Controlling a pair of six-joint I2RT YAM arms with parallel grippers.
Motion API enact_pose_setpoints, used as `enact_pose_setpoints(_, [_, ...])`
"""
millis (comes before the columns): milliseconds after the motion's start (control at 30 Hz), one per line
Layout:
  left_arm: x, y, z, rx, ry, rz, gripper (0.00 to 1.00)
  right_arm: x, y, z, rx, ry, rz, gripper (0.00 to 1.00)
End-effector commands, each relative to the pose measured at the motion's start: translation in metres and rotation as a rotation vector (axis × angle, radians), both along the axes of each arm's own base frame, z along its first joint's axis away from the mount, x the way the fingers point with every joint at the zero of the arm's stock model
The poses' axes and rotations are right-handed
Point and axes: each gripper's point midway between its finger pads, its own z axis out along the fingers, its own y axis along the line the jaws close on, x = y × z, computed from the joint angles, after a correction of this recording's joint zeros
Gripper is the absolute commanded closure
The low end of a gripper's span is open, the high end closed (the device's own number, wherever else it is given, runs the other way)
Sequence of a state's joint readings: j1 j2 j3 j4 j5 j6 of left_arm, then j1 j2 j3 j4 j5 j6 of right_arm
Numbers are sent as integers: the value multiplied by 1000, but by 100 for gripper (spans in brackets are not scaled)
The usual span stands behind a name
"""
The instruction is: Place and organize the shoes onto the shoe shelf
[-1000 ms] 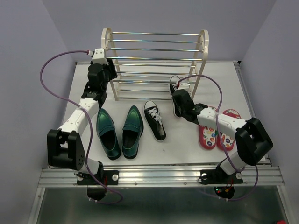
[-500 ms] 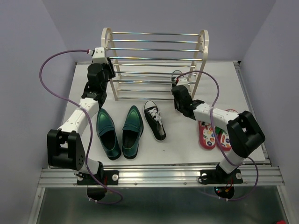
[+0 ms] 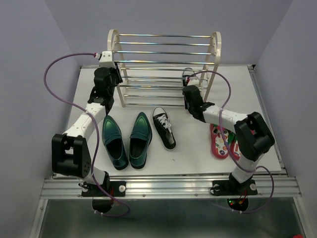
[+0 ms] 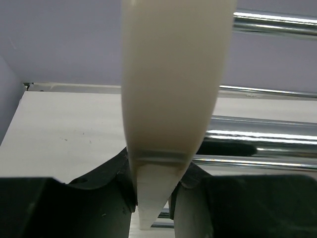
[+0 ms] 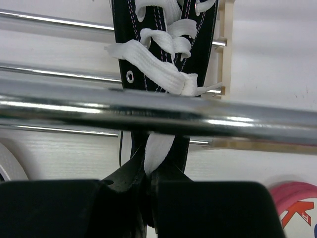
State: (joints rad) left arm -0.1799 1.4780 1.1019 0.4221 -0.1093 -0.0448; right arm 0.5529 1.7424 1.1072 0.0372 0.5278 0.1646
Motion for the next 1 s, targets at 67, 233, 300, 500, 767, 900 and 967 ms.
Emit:
enact_pose_setpoints(67, [4, 3, 31, 16, -94, 2, 64, 42, 5, 58, 97, -203, -54, 99])
enact_pose_setpoints(233, [3, 1, 29, 20, -92, -7, 64, 50, 5, 52, 103, -210, -61, 99])
enact_pose_setpoints(300, [4, 1, 29, 22, -93, -7, 65, 52, 6, 44, 94, -198, -62, 97])
enact_pose_setpoints(500, [7, -1, 28, 12, -94, -13, 67, 56, 3, 30, 80, -185, -92, 84])
enact_pose_setpoints(767, [8, -2, 27, 17, -92, -23, 76, 52, -2, 33, 98, -195, -128, 5])
enact_pose_setpoints(900, [6, -3, 27, 15, -93, -29, 81, 49, -2, 34, 99, -192, -115, 0])
enact_pose_setpoints(967, [5, -4, 28, 10, -96, -32, 83, 46, -1, 39, 110, -195, -104, 0])
